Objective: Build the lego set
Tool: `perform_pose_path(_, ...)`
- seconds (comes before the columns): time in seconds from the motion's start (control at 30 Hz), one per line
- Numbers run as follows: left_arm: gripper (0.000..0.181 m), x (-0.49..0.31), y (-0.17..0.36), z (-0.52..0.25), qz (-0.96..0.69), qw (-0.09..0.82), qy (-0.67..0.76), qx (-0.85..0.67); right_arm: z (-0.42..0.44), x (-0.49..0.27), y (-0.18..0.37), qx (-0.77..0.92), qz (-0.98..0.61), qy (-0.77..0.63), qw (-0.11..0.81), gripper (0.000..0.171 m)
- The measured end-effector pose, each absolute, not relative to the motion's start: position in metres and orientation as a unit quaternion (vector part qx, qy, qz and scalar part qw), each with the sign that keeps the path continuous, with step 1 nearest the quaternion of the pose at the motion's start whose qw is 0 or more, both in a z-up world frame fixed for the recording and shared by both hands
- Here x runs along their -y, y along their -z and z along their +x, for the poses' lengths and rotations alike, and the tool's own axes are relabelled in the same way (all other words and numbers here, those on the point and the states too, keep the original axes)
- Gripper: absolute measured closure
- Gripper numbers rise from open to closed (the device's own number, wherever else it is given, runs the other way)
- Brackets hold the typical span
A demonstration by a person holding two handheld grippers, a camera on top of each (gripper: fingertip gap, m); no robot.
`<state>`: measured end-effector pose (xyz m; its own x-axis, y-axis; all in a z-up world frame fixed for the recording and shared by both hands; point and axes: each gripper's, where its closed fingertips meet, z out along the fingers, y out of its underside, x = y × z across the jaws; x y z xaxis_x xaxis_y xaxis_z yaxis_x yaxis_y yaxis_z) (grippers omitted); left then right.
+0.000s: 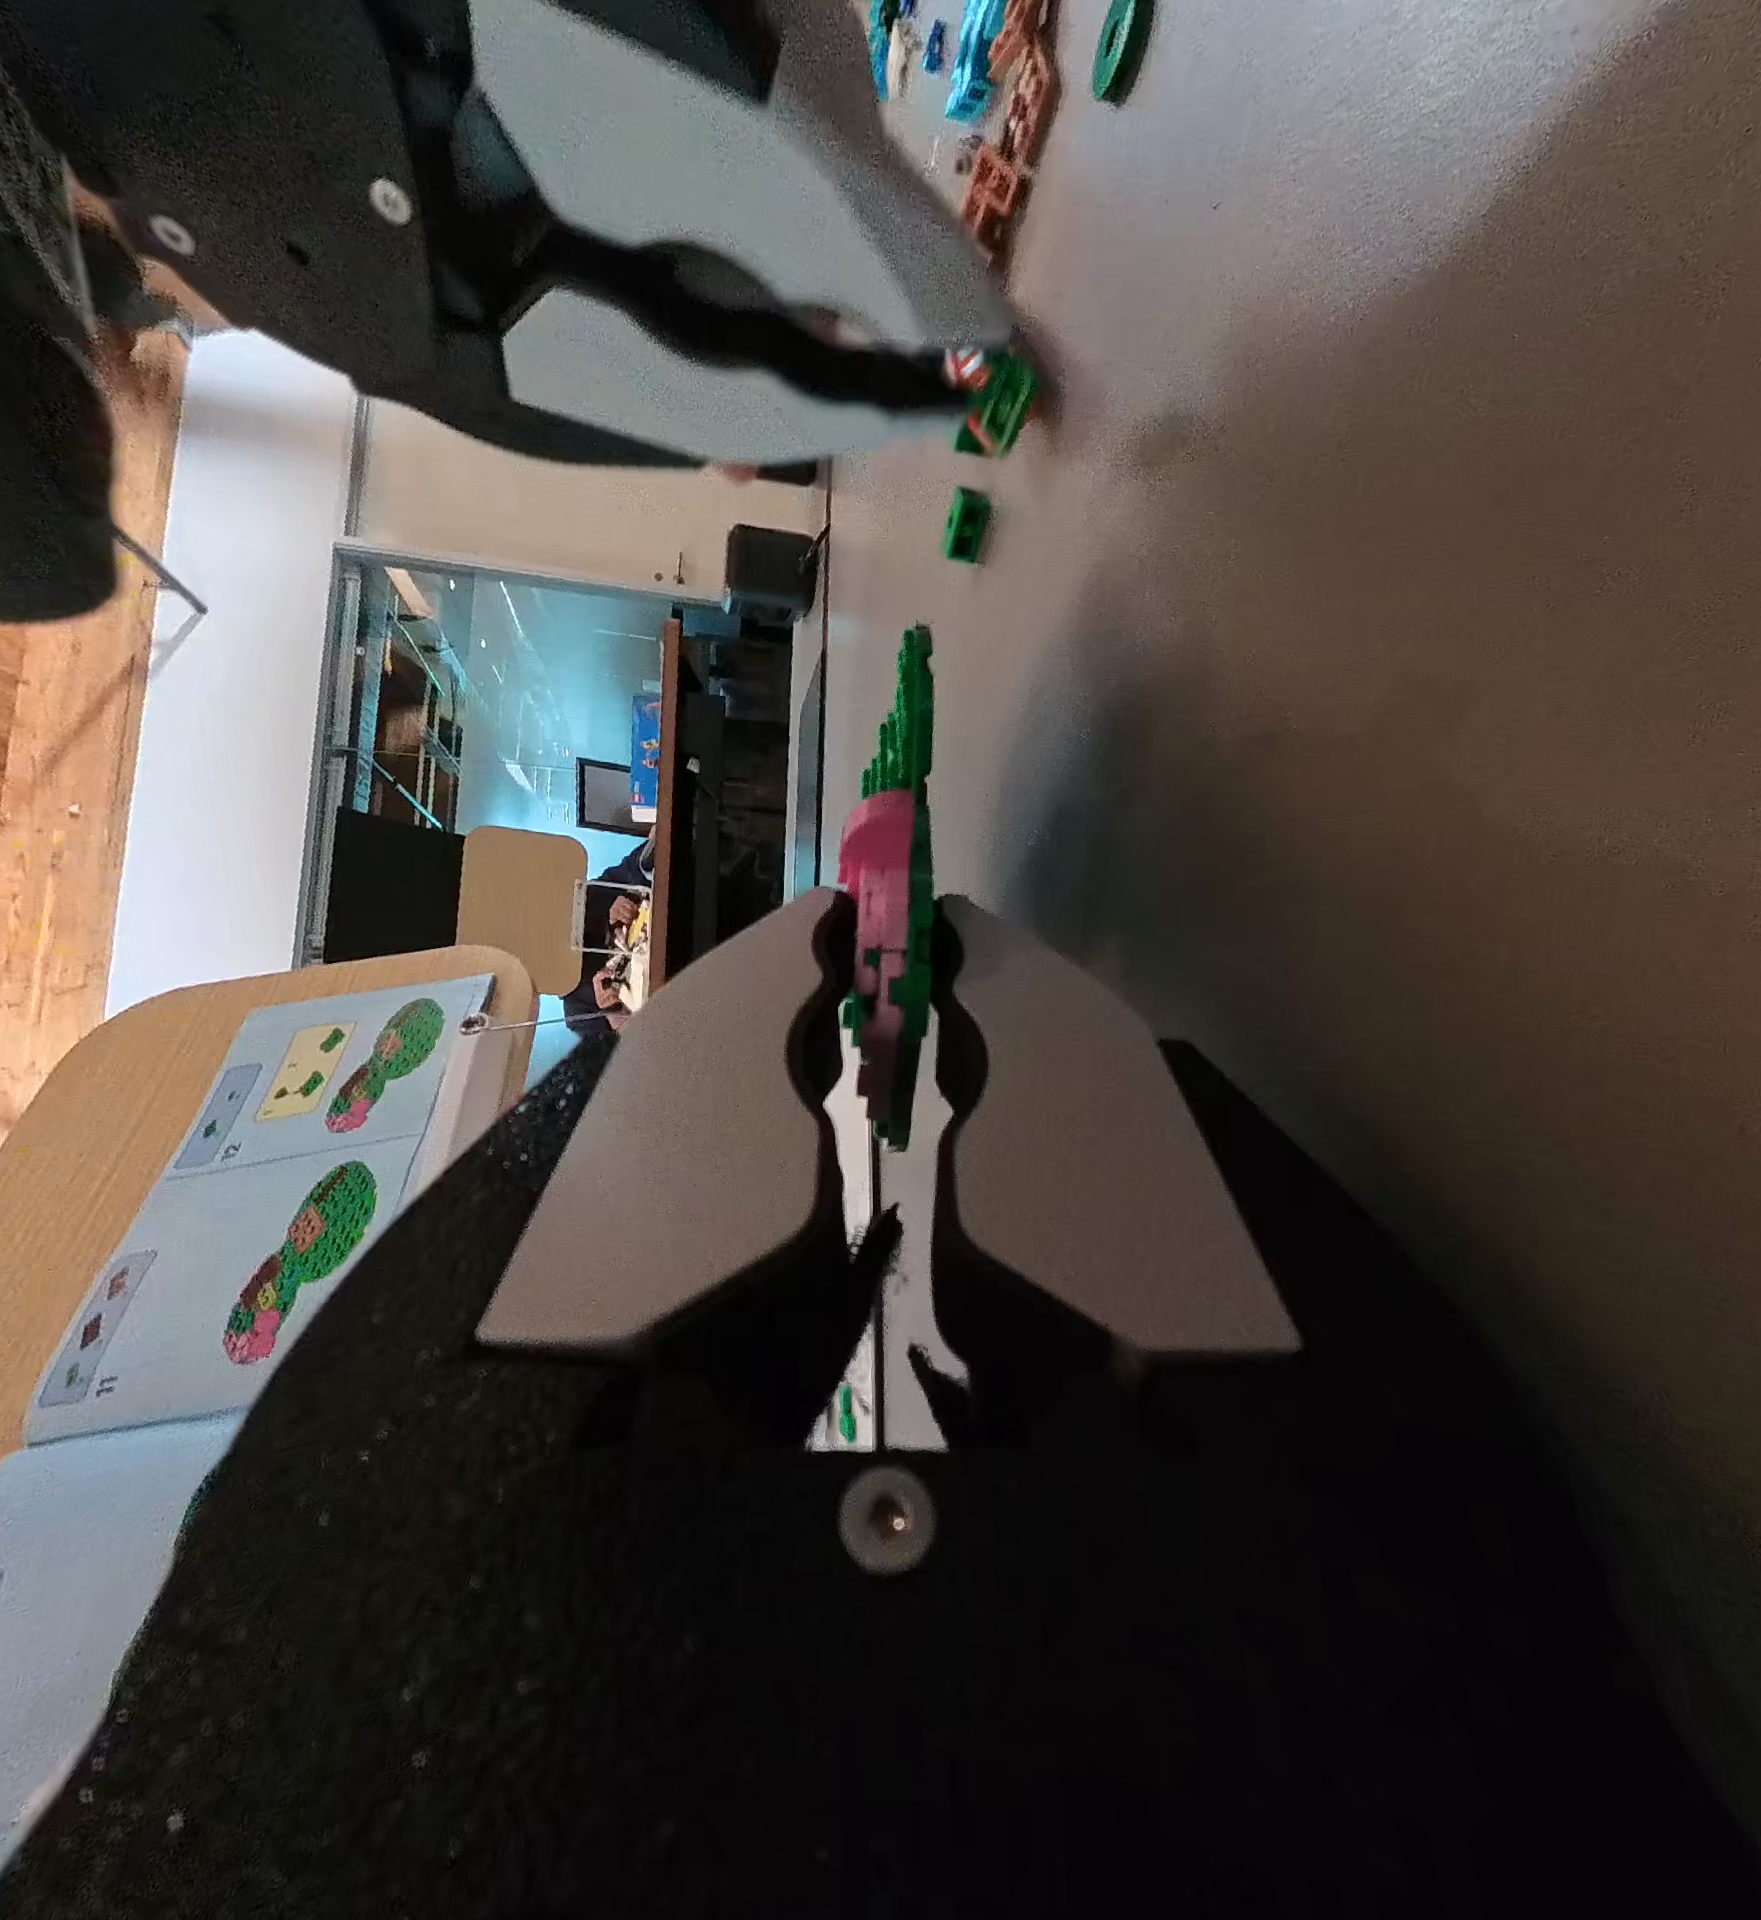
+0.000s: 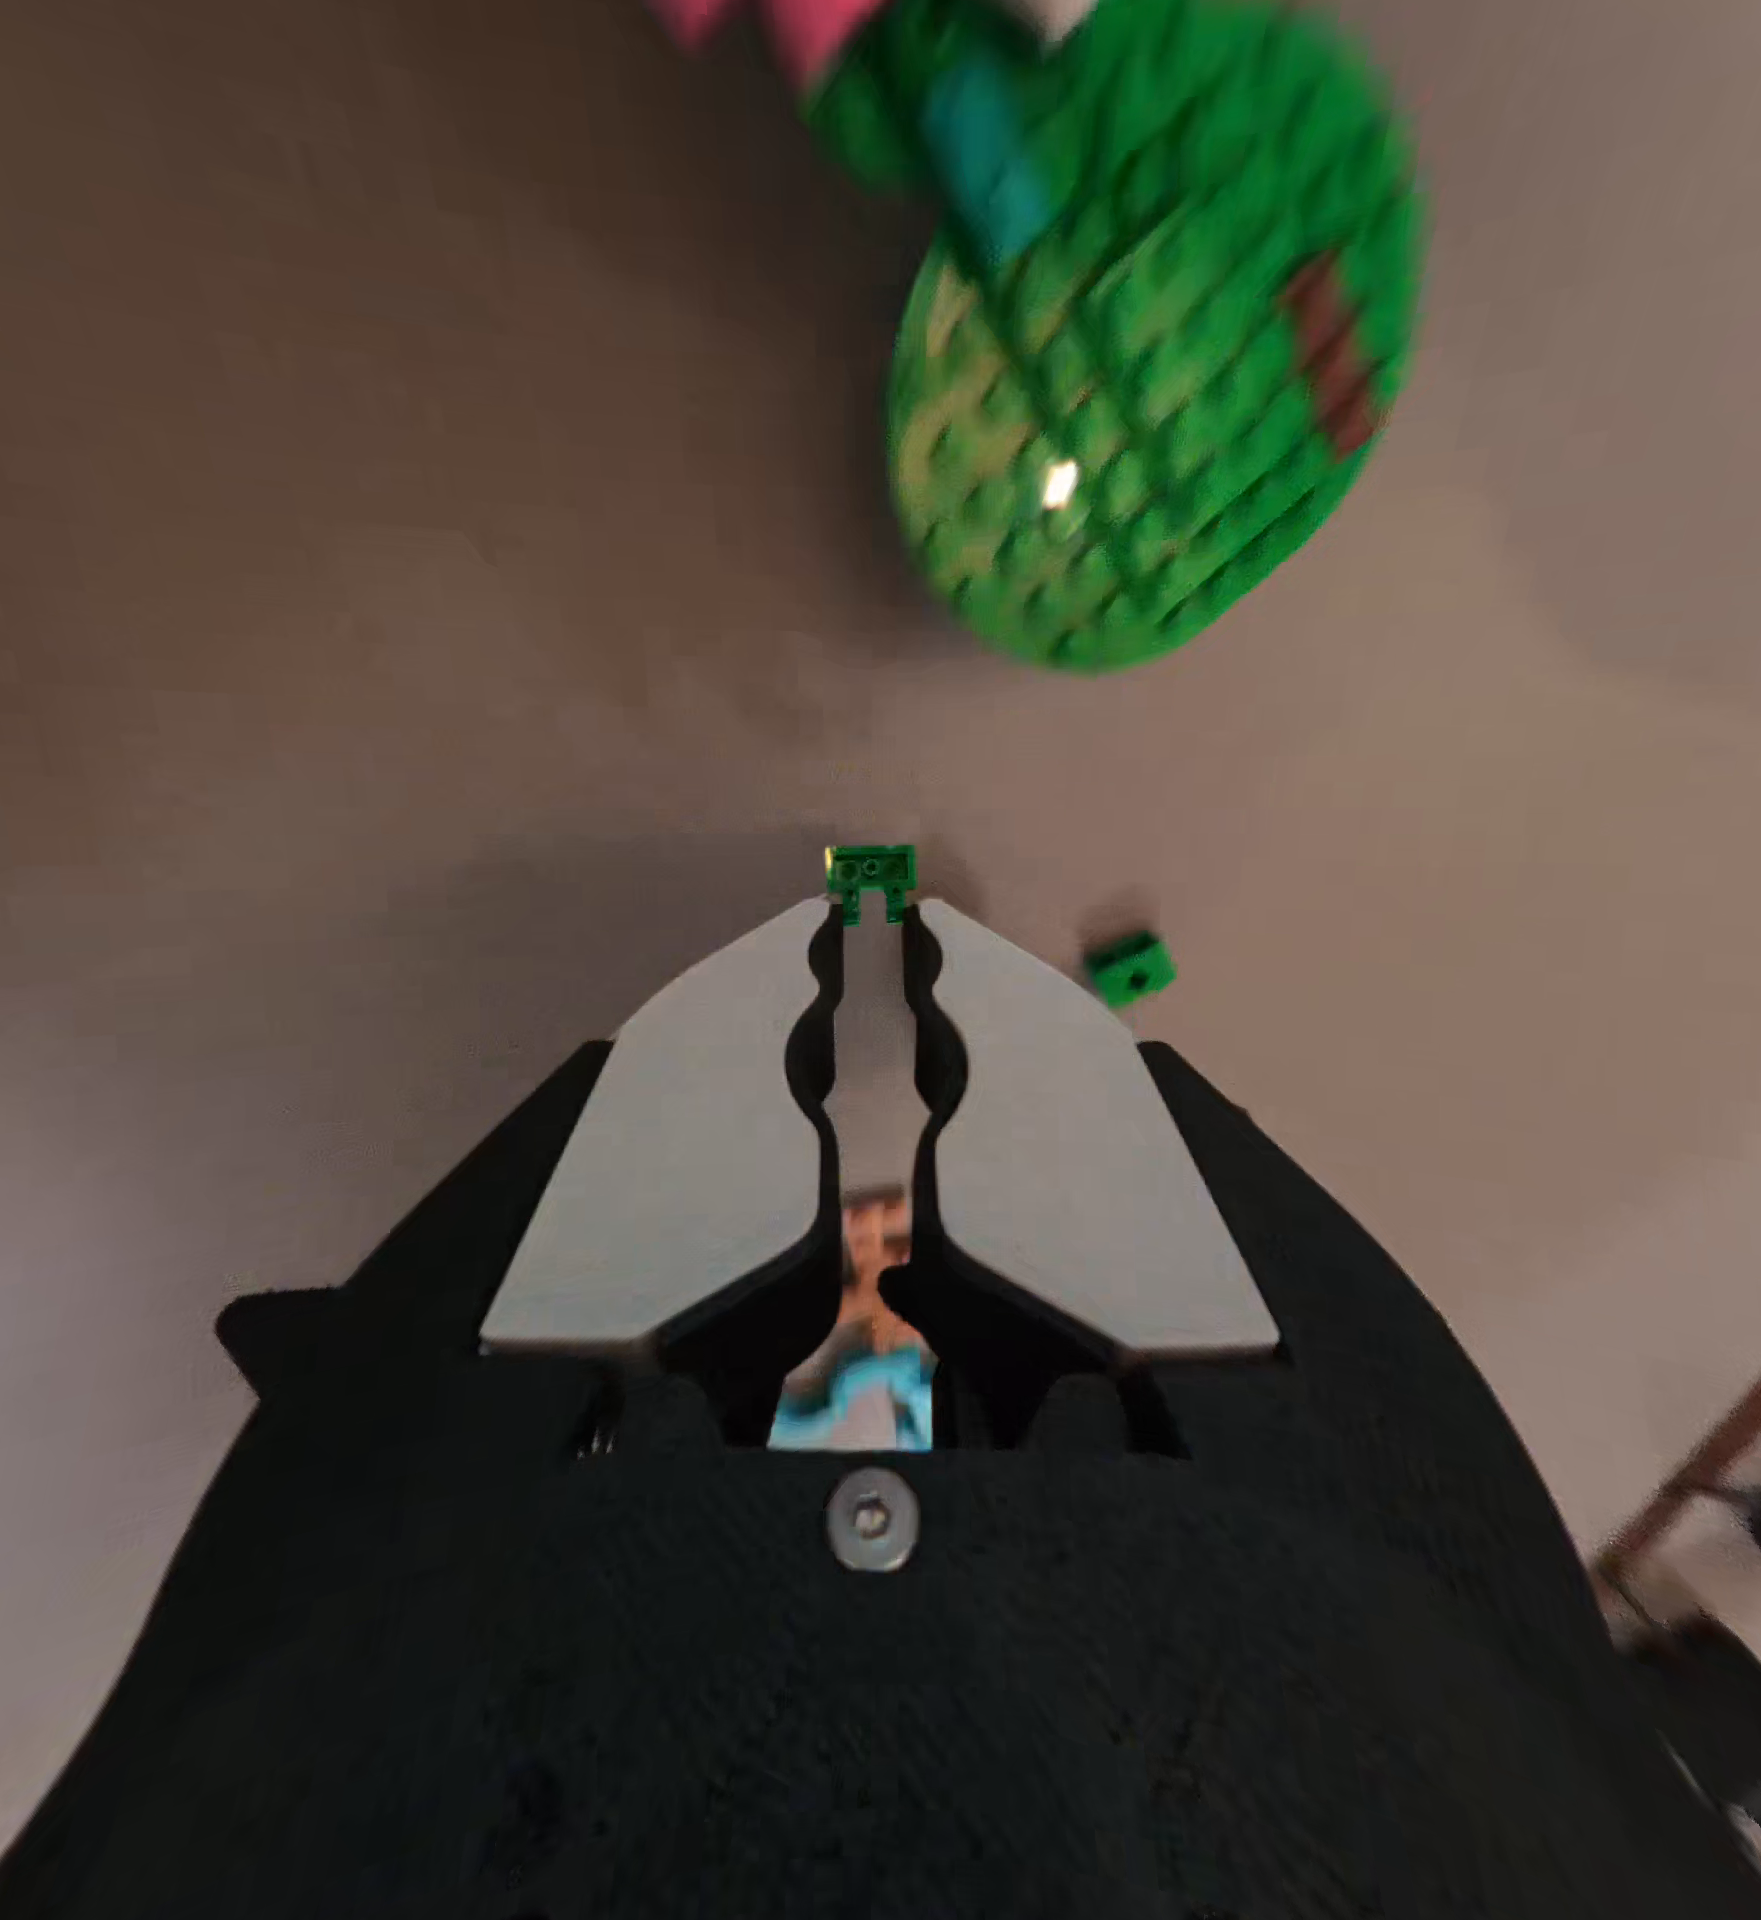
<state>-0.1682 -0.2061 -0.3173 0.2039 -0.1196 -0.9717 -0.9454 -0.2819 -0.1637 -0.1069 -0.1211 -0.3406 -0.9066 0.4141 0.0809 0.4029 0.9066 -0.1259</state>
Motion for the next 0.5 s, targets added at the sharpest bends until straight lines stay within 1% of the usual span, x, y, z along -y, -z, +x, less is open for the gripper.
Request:
perform_pose_path(0.1,0.168,0.207,0.315,-0.175,-0.65,0.43,-0.483,-0.4,-0.085,0.097,0.343,0.978,-0.19,0.08,-0.018,0.162)
perform_pose_path(0.23,0.169,0.213,0.313,-0.197,-0.649,0.395,-0.521,-0.389,-0.07,0.086,0.345,0.959,-0.204,0.179,-0.084,0.162)
perform_pose_path(0.3,0.169,0.218,0.315,-0.21,-0.659,0.374,-0.53,-0.382,-0.07,0.086,0.347,0.953,-0.206,0.2,-0.098,0.162)
perform_pose_path(0.5,0.169,0.222,0.315,-0.221,-0.669,0.37,-0.53,-0.368,-0.076,0.095,0.349,0.948,-0.219,0.203,-0.114,0.162)
